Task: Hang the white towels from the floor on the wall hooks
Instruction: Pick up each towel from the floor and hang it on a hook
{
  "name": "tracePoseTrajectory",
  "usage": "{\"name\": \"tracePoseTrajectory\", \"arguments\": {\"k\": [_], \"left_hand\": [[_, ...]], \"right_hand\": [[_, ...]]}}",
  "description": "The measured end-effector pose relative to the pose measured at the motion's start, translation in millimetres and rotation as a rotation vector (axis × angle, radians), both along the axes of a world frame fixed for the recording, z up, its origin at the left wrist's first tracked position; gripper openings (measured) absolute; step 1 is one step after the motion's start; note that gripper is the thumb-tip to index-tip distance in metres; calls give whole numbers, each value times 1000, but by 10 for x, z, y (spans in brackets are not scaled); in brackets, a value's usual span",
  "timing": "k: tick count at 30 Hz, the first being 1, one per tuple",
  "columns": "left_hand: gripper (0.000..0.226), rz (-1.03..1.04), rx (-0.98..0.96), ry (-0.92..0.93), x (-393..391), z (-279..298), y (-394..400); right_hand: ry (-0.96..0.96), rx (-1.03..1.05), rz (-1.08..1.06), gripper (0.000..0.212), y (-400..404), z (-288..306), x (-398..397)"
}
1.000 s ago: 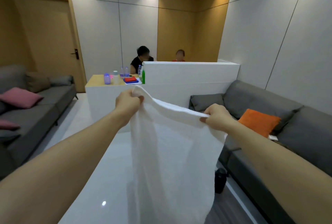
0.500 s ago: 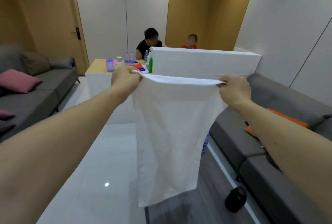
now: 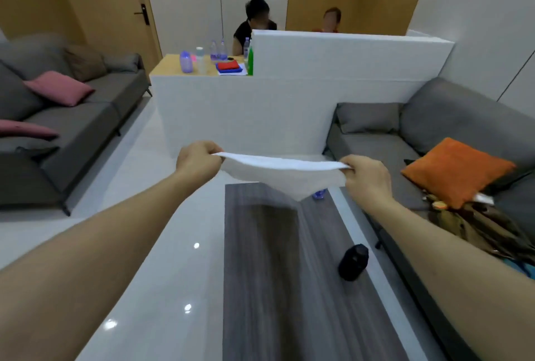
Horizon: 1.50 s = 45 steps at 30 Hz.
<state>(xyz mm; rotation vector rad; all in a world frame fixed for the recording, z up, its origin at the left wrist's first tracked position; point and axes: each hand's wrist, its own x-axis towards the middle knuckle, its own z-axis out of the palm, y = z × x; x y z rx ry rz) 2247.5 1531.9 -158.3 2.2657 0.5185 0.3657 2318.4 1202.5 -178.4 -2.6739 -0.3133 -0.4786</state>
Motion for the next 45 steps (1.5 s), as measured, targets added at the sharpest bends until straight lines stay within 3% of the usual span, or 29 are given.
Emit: {"name": "tracePoseTrajectory", "arguments": {"k": [7, 15, 22, 27, 35, 45], "left_hand": [[23, -53, 8, 314, -1154, -1272, -821], [21, -141, -8, 583, -2478, -2537, -1415], [18, -248, -48, 759, -3789, -2896, -1727], [30, -267, -119, 784, -4444, -2873, -1811], [37, -227, -171, 671, -4178, -2710, -1768], [34, -64, -80, 658, -2449, -3047, -1468]], "right_hand": [[274, -65, 17, 29, -827, -1343, -1017], [528, -200, 14, 24, -1531, -2532, -2460], [670, -257, 20, 26, -1913, -2756, -3771], [712, -238, -18, 24, -2022, -2634, -4334], [663, -147, -38, 20, -1966, -2538, -3948], [692, -122, -33, 15, -1485, -2966, -2051]]}}
